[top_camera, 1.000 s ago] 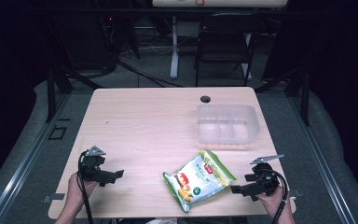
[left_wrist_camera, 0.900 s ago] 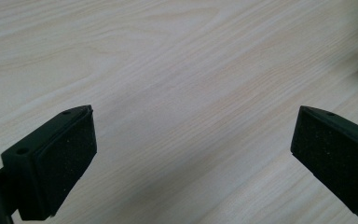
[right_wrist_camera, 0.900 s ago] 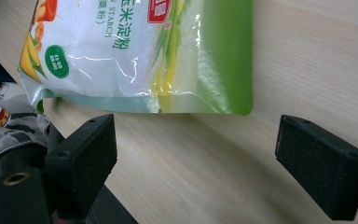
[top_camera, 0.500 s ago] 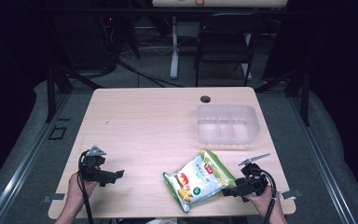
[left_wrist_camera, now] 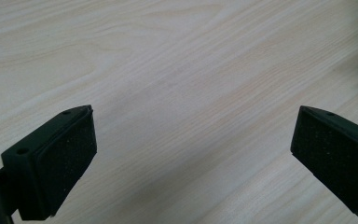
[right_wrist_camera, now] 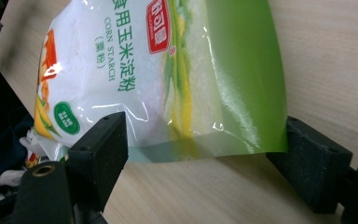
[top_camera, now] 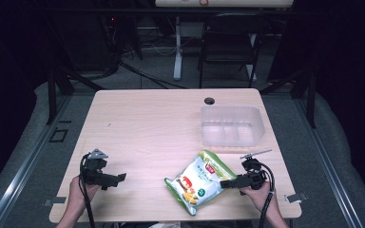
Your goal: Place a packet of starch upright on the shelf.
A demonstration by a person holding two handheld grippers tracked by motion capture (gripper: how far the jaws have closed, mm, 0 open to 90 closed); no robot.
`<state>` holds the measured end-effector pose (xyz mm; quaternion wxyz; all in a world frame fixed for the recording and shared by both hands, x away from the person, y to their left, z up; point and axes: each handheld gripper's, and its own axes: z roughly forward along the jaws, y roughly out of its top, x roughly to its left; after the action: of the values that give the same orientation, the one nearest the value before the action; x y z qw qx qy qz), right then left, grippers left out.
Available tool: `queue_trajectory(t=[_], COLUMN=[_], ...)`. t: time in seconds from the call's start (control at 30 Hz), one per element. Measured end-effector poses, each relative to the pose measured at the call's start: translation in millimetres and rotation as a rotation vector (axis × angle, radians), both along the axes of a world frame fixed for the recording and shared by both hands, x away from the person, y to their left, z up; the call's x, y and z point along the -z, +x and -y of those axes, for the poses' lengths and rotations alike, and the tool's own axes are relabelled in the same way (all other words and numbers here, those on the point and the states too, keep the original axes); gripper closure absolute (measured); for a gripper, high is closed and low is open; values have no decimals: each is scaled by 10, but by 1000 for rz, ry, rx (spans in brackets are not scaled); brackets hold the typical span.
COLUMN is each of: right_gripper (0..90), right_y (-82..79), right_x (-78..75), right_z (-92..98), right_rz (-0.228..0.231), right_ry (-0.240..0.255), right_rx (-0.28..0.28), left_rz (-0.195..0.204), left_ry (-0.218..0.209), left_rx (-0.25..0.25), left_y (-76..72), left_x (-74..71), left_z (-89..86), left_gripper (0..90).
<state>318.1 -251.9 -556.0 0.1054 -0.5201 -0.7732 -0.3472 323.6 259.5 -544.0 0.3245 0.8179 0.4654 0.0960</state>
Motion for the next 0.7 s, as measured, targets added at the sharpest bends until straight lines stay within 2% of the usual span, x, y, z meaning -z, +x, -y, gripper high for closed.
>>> queue_trajectory(t=[0.17, 0.27, 0.37, 0.4, 0.43, 0.47, 0.5, 0.63, 0.7], right_gripper=[196, 197, 204, 208, 214, 221, 224, 243, 257], right_y=[63, 124, 180, 185, 206, 209, 231, 272, 323], right_x=[7, 37, 53, 62, 57, 63, 55, 59, 76], right_z=[7, -17, -40, -57, -51, -71, -64, -84, -85], right_rz=[0, -14, -22, -21, -22, -18, -25, -33, -43], right_ry=[8, -2, -5, 8, -4, 4, -3, 3, 10], right_rx=[23, 11, 5, 27, 6, 31, 8, 3, -5], left_rz=[0, -3, -6, -3, -3, -3, -1, -1, -9], left_ry=[16, 0, 5, 7, 7, 16, 15, 8, 12], left_rx=[20, 10, 13, 12, 9, 14, 11, -2, 7], left_y=[9, 26, 17, 9, 2, 1, -2, -6, 9], left_x=[-12, 7, 6, 3, 2, -3, -3, -1, 1], left_z=[-5, 6, 16, 15, 16, 8, 5, -6, -11], left_gripper=[3, 2, 3, 2, 2, 3, 2, 3, 3])
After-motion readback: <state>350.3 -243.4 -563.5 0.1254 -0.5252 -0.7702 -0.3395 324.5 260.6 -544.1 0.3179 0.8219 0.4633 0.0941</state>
